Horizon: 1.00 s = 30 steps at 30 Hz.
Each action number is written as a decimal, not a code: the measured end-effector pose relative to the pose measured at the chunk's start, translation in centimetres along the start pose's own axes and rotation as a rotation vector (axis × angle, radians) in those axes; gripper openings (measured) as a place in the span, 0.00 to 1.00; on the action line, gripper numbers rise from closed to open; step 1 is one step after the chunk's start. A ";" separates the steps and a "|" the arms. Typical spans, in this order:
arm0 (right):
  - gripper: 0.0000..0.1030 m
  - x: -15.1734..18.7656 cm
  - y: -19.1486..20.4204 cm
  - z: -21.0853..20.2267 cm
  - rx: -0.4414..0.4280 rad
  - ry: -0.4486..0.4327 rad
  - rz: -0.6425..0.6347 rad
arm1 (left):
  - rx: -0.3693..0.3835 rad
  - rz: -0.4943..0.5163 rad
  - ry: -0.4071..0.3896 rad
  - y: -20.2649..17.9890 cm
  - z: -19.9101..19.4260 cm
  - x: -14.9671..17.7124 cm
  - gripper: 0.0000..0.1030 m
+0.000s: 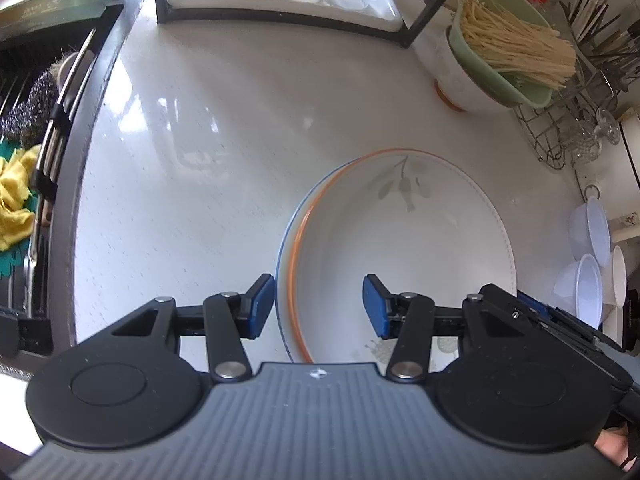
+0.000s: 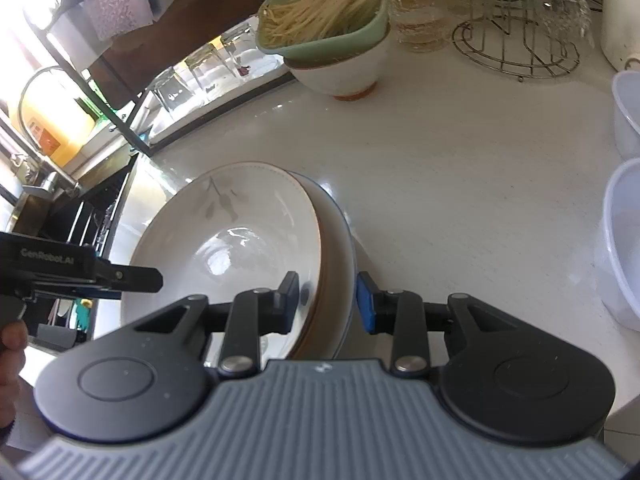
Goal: Organize plates and bowls
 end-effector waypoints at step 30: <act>0.33 -7.7 -0.3 -14.7 -0.025 -0.302 -0.163 | 0.044 0.010 -0.398 -8.9 -14.3 -2.8 0.54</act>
Point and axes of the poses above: each gripper's, at about its wrist camera, not at the fingertips, and z roughly the way its jaws point, y to its left, x to its underside, the point moved 9 cm from there along z, roughly the way its jaws point, and after that the axes turned 3 degrees about z, right-handed, at the moved point
